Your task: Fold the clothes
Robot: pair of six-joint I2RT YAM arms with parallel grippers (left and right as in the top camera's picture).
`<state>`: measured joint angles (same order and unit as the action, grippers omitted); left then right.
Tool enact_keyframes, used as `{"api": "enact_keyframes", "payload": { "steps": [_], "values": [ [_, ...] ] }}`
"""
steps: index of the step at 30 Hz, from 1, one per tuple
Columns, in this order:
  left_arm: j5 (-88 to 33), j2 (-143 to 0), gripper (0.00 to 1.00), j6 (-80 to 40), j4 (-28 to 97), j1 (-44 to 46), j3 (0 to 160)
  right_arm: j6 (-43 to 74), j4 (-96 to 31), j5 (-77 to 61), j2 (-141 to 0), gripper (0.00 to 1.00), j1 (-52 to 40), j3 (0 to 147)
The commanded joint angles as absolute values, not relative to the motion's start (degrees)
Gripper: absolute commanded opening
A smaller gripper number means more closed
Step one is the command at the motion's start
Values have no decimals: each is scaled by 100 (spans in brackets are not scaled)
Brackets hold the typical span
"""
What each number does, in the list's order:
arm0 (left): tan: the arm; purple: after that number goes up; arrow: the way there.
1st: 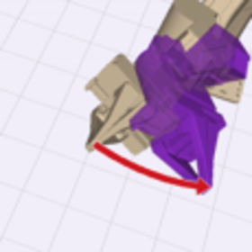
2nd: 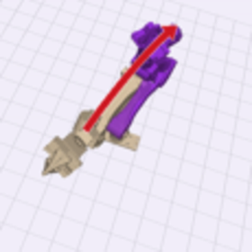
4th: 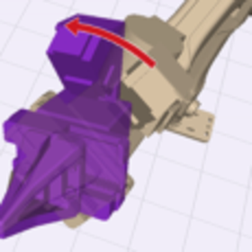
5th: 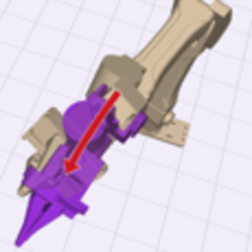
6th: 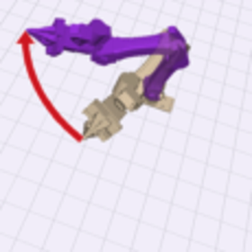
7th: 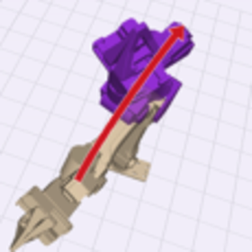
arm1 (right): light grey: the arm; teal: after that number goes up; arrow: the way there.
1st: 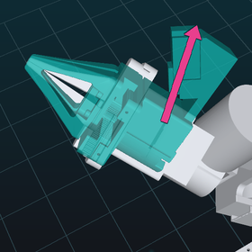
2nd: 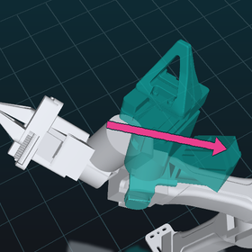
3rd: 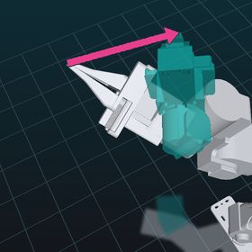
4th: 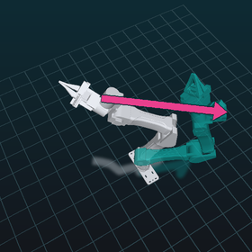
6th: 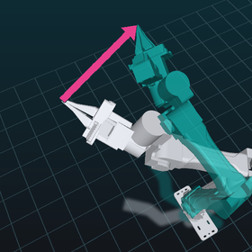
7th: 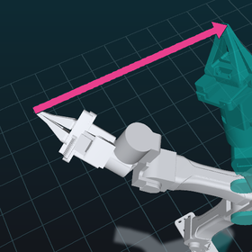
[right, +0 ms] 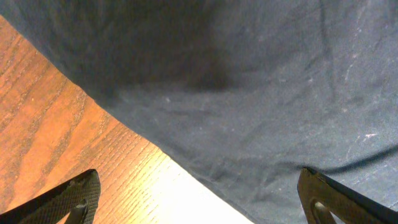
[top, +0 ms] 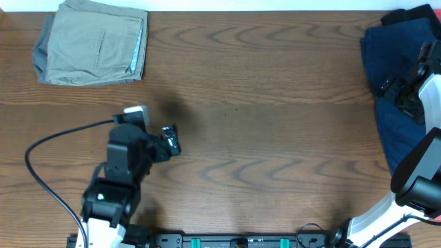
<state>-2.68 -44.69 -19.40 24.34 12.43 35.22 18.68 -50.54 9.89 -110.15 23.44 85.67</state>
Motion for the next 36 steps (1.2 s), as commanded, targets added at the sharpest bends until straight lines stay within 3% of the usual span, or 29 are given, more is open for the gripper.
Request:
{"api": "enact_keyframes", "payload": {
  "steps": [1,11,21,36],
  "values": [
    [130,-4058,98,-1852,2353,1444,3258,1927,-5059,1028,-11004,99,2394,8626],
    [266,-3297,98,-1848,2414,1448,3085,1927,-5059,1028,-11004,99,2397,8626],
    [307,-1824,98,-1826,2316,694,2130,1927,-5059,1028,-11004,99,2399,8626],
    [-110,-115,98,-1396,725,-209,454,1927,-5059,1028,-11004,99,2397,8626]
  ]
}}
